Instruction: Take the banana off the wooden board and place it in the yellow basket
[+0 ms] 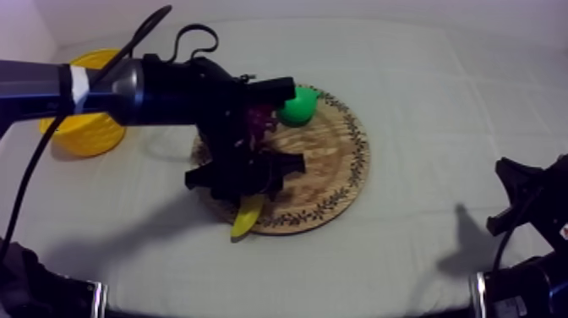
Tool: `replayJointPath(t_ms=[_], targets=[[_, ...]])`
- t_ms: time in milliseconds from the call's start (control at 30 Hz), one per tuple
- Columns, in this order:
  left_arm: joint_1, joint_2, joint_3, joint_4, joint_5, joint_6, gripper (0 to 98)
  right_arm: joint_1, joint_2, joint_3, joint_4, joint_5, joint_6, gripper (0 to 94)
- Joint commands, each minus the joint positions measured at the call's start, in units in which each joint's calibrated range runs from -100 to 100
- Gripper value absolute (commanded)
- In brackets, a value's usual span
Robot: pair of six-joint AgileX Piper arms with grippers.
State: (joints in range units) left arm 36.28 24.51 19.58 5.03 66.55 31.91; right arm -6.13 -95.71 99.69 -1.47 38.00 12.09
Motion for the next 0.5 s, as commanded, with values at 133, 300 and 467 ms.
replayJointPath(t_ms=[133,300,467], targets=[[-0.5,2.3,-1.8,-0.12,1.5,-0.5,43.1,0.0,0.0,0.0,0.0,0.0,0.0,0.5],[-1.0,3.3,-1.6,-0.20,2.0,-0.7,37.0,0.0,0.0,0.0,0.0,0.0,0.0,0.5],[-1.4,3.3,-1.0,-0.57,2.5,-0.4,31.7,0.0,0.0,0.0,0.0,0.0,0.0,0.5]])
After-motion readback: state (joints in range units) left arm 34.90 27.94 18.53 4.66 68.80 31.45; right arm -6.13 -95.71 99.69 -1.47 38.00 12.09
